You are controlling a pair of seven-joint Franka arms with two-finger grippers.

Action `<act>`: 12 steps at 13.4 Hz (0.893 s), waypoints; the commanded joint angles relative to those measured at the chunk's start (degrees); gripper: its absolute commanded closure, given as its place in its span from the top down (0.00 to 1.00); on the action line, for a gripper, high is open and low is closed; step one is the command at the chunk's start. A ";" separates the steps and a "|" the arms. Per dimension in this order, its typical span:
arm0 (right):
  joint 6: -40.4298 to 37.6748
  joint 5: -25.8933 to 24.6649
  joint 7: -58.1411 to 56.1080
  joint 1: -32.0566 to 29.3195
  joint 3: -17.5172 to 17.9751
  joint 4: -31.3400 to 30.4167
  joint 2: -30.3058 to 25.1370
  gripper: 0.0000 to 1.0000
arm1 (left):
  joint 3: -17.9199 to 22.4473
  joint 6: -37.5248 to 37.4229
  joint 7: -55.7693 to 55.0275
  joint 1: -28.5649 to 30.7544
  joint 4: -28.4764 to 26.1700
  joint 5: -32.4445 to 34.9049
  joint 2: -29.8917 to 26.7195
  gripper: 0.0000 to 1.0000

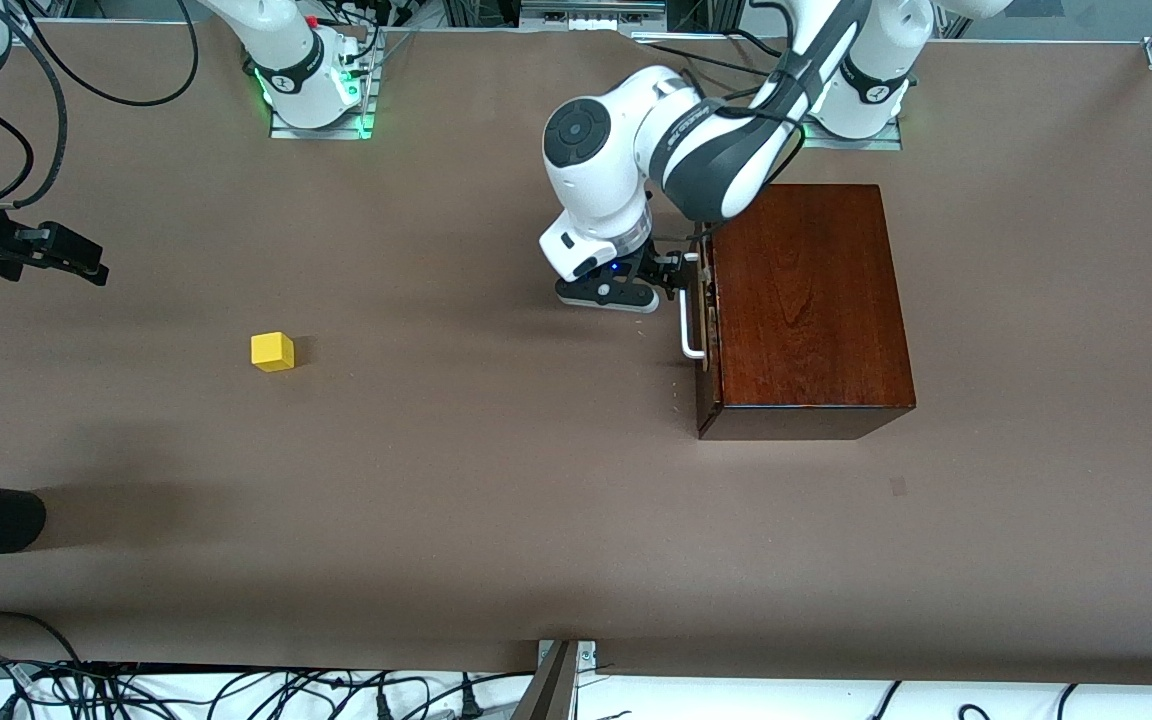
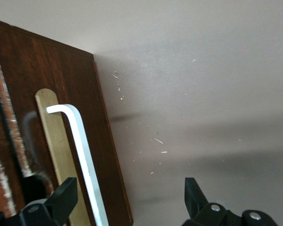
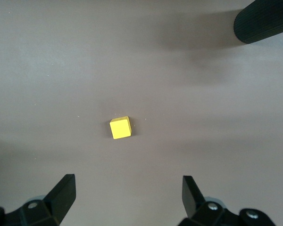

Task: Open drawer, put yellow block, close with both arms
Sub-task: 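Reach the left gripper to the white drawer handle and grasp it, then pull the drawer open with the left gripper while the right gripper reaches the cube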

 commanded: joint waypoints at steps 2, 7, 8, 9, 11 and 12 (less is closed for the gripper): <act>-0.78 0.11 0.22 -0.47 0.58 0.36 -0.07 1.00 | 0.24 0.92 -2.33 -0.80 -1.52 2.83 0.63 1.00; -0.61 0.11 0.39 1.19 0.66 -0.17 0.11 1.00 | 0.59 0.83 -1.80 -0.54 -3.19 5.38 0.72 1.00; -0.08 0.11 0.30 1.55 0.66 -0.17 0.89 1.00 | 0.77 0.92 -1.71 -0.45 -3.28 5.38 0.80 1.00; 0.27 0.20 0.22 1.99 0.66 -0.17 1.68 1.00 | 0.85 0.92 -1.71 -0.36 -3.28 5.38 0.89 1.00; 1.58 0.20 -0.31 2.17 0.66 -0.69 3.00 1.00 | 0.94 1.00 -1.71 -0.36 -3.37 5.38 1.33 1.00; 2.64 0.55 -0.49 2.17 0.66 -1.74 3.18 1.00 | 0.94 1.09 -1.71 -0.36 -3.37 5.38 1.68 1.00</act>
